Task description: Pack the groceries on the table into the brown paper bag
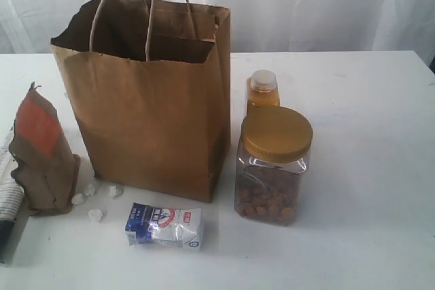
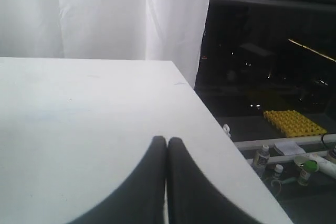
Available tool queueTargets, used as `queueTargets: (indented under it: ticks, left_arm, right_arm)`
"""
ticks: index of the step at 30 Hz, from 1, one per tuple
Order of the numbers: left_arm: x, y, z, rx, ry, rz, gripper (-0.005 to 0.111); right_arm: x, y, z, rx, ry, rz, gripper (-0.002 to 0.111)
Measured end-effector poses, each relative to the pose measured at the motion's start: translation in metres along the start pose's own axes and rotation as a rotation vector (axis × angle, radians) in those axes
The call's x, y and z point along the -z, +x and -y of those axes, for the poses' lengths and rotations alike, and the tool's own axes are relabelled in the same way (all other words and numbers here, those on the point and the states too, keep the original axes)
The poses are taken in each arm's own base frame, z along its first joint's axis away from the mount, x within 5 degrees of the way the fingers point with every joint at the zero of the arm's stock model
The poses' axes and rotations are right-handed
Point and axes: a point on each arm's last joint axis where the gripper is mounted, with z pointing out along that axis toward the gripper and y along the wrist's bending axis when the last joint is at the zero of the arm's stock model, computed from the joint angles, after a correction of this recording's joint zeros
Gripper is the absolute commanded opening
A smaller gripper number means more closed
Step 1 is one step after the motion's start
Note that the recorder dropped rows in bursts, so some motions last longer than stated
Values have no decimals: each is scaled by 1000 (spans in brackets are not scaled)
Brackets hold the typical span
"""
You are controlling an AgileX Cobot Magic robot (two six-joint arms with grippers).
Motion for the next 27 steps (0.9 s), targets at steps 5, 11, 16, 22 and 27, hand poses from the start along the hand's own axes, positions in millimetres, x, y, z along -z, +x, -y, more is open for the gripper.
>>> queueTargets:
  ticks: [5, 11, 16, 22, 27]
  left_arm:
    - [0, 0, 0, 0, 0, 0, 0]
    - [0, 0, 0, 0, 0, 0, 0]
    - [0, -1, 0, 0, -2, 8, 0]
    - [3, -22, 1, 515, 68, 234, 0]
    - [11, -42, -10, 781, 84, 495, 0]
  right_arm:
    - [0, 4, 0, 0, 1, -46, 0]
    - [1, 14, 0, 3, -3, -156, 0]
    - [1, 14, 0, 3, -3, -158, 0]
    - [1, 14, 0, 3, -3, -158, 0]
    - [1, 14, 0, 3, -3, -158, 0]
